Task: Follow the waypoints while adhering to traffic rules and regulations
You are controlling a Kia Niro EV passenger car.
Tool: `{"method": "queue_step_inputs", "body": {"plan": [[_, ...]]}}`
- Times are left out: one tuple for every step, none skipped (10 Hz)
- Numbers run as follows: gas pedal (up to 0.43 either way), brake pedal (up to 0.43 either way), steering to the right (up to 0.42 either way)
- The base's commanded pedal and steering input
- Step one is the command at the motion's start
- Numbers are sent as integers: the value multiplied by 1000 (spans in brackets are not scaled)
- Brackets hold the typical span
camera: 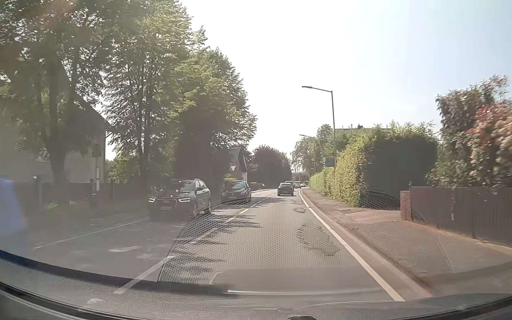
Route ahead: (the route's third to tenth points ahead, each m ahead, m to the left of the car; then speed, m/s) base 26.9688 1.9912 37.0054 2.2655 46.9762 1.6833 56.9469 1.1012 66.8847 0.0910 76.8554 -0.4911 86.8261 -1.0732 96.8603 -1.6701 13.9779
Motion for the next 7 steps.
{"method": "queue_step_inputs", "body": {"plan": [[169,0,0],[169,0,1],[169,0,1],[169,0,1],[169,0,2],[169,0,5],[169,0,5]]}}
